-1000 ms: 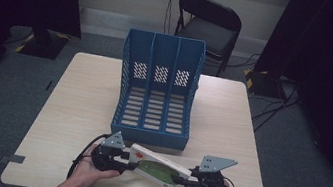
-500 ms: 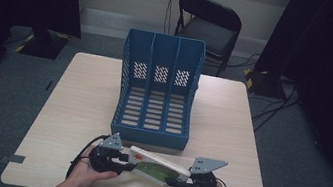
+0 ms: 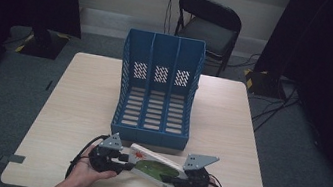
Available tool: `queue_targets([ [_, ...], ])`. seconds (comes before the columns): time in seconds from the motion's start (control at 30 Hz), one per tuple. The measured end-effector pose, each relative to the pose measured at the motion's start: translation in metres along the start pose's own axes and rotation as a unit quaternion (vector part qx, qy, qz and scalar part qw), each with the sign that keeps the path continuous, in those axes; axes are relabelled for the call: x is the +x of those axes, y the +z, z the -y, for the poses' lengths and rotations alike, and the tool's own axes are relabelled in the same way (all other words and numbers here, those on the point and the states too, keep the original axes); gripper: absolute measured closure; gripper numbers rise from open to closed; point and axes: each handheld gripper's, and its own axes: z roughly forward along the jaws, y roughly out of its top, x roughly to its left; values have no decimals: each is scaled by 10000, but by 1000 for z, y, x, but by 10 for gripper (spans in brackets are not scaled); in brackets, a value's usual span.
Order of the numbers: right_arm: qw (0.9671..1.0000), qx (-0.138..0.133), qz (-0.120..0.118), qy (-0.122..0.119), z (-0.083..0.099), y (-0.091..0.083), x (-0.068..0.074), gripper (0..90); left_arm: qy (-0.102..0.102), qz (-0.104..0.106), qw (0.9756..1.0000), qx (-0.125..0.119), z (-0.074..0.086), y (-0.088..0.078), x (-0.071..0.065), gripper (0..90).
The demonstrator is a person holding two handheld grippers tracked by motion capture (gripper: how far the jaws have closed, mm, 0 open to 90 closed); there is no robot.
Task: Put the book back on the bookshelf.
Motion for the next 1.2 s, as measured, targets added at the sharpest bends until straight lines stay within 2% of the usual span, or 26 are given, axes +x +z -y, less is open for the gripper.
queue_targets([
  [0.1,10000,12,-1,17,0,0,0,762,-23,-13,10000,16,0,0,-1,644],
  [0.23,9999,62,19,-85,-2,-2,2,763,-134,100,9999,-4,-1,1,1,631],
  [0.33,9999,55,62,-117,-4,-4,4,763,-235,83,9997,-51,-1,0,2,569],
  [0.53,9998,49,64,-162,-5,-8,7,764,-276,74,9996,-41,-1,-2,1,518],
  [0.7,9998,43,92,-152,-6,-12,7,765,-312,89,9995,-65,-1,-4,3,511],
  [0.93,9999,9,102,-122,-7,-18,8,765,-362,1,9993,-87,1,-7,5,490],
  [1.2,9999,31,110,-47,-7,-21,7,765,-431,-126,9990,19,3,-9,7,408],
])
